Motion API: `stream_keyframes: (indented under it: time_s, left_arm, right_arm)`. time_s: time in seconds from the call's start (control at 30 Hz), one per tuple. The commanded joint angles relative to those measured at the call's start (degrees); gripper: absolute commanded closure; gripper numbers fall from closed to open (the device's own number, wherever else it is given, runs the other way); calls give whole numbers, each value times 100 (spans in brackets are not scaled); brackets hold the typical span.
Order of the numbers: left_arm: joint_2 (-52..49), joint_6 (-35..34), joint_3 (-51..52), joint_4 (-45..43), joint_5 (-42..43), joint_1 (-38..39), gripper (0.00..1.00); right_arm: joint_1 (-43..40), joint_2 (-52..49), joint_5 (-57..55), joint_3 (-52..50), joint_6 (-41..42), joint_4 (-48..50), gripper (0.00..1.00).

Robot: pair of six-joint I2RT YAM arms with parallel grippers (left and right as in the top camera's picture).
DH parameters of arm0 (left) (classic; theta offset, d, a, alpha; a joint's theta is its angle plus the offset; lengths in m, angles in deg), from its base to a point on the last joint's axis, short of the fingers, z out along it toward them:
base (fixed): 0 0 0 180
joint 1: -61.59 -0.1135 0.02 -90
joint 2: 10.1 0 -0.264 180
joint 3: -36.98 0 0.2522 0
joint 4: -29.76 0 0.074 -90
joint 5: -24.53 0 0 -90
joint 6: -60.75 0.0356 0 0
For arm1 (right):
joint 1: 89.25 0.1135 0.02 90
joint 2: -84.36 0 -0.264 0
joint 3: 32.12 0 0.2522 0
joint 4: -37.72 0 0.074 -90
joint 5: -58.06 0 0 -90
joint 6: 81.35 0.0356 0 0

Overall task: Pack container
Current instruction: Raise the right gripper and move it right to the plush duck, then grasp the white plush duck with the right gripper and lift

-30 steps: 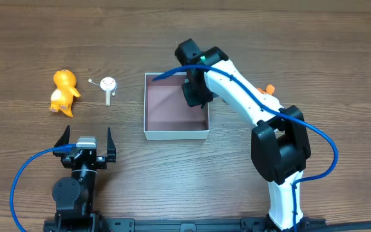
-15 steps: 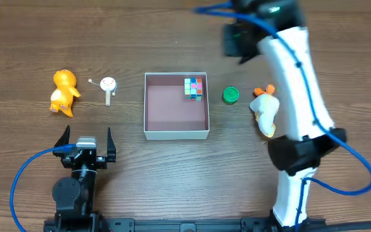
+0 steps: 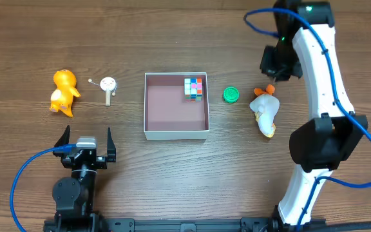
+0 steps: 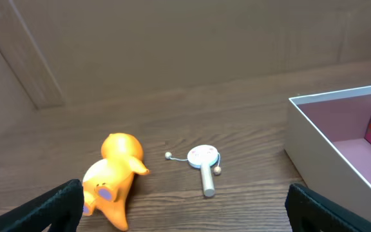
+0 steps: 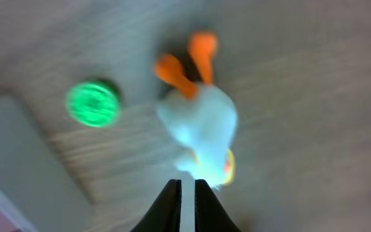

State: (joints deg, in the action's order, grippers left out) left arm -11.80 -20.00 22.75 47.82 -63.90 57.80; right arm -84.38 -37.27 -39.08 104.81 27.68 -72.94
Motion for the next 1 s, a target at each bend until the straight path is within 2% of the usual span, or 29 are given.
stream_keyframes:
  time_s: [0.0,0.17,0.2,0.23,0.33,0.4,0.57,0.83,0.93,0.97]
  left_arm:
    - [-7,98,15,-4,96,-37,0]
    - [-7,98,15,-4,96,-37,0]
    - [-7,98,15,-4,96,-37,0]
    - [-7,98,15,-4,94,-37,0]
    - [-7,98,15,-4,94,-37,0]
    - [-7,98,15,-4,96,-37,0]
    - [-7,98,15,-4,96,-37,0]
    - [-7,98,15,-4,94,-37,0]
    - [-7,98,15,-4,96,-37,0]
    - [-7,98,15,-4,96,-37,0]
  right_arm:
    - [-35,140,-332,-664,398,22,90]
    - [-46,140,-308,-1794,483,579,87]
    - [-46,140,-302,-1958,483,708,73]
    - [-46,140,-249,-2081,481,822,52]
    - [-46,140,122,-2238,308,1062,9]
    - [-59,140,282,-2238,302,1180,1]
    - [-175,140,566,-2361,46,1349,1]
    - [-442,140,584,-3123,-155,1899,1]
    - [-442,140,599,-3246,-190,2039,12]
    - [-442,140,597,-3248,-192,2061,22]
